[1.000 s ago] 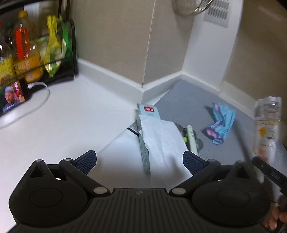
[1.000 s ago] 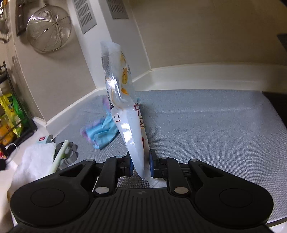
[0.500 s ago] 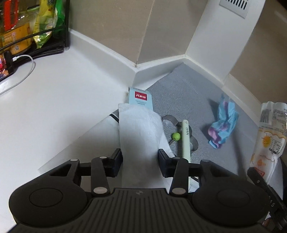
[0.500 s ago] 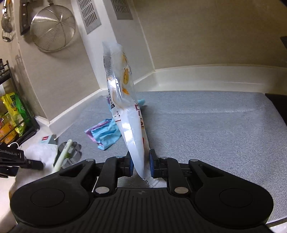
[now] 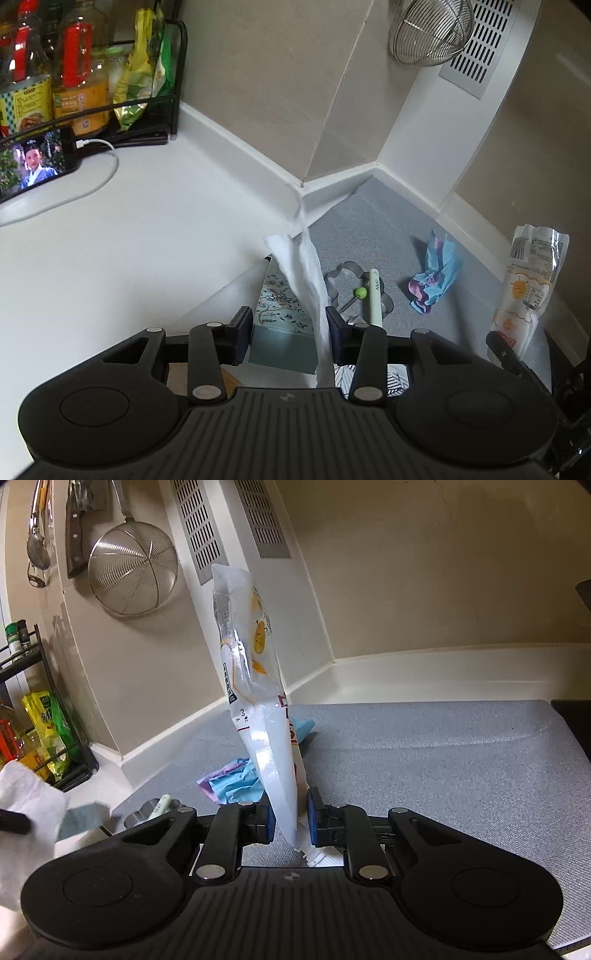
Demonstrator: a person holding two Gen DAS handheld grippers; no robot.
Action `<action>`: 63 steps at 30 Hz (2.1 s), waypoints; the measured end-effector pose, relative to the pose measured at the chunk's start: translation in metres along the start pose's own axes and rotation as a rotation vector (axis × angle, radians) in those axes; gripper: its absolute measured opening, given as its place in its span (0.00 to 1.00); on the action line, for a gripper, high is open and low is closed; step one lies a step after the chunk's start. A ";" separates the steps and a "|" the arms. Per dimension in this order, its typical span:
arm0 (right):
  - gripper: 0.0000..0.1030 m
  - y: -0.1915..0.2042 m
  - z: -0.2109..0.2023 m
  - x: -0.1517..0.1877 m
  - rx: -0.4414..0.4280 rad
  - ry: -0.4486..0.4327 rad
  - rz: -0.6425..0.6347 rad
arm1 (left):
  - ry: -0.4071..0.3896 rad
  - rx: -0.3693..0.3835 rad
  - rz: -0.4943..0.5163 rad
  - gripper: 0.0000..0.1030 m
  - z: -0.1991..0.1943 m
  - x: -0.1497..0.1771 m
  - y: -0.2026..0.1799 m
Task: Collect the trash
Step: 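Grasp the clear printed pouch with the right gripper while the left approaches the white tissue, then close the left gripper on the white tissue and lift it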
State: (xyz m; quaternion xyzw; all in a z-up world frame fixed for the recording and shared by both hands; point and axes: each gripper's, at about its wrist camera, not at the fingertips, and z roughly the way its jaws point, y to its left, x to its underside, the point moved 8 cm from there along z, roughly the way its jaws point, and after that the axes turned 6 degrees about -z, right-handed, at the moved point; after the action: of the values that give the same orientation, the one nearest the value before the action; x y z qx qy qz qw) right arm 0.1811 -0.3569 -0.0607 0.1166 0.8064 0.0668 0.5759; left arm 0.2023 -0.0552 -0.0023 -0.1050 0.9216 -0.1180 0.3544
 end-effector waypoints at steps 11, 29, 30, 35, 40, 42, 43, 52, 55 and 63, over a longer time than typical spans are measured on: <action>0.18 -0.001 0.002 0.002 -0.004 0.019 0.017 | 0.092 -0.071 0.062 0.43 0.034 0.020 0.019; 0.18 0.000 0.004 0.002 -0.003 0.038 0.013 | 0.164 -0.086 0.051 0.92 0.042 0.062 0.020; 0.18 0.000 0.004 0.003 -0.003 0.038 0.011 | 0.157 -0.093 0.059 0.81 0.041 0.062 0.020; 0.18 0.000 0.004 0.003 -0.004 0.038 0.004 | 0.115 -0.144 0.059 0.25 0.031 0.051 0.019; 0.18 0.000 0.004 0.003 -0.004 0.034 0.000 | 0.120 -0.108 0.010 0.11 0.018 0.041 0.023; 0.18 -0.001 0.004 0.003 -0.004 0.034 0.002 | 0.114 -0.092 0.007 0.09 0.012 0.037 0.022; 0.18 -0.001 0.003 0.003 -0.004 0.034 0.001 | 0.111 -0.087 0.005 0.09 0.009 0.035 0.022; 0.18 0.000 0.002 0.004 -0.008 0.027 -0.007 | 0.081 -0.168 0.023 0.01 0.006 0.026 0.045; 0.18 0.000 0.002 0.003 -0.009 0.025 -0.007 | 0.049 -0.168 0.045 0.01 -0.002 0.024 0.044; 0.18 0.002 -0.003 -0.001 -0.021 -0.019 -0.006 | -0.111 -0.073 0.120 0.00 -0.051 -0.004 0.006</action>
State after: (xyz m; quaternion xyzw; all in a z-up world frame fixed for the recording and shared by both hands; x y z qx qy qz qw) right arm 0.1785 -0.3554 -0.0583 0.1087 0.8006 0.0724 0.5848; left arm 0.1702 -0.0406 0.0354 -0.0686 0.9088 -0.0570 0.4075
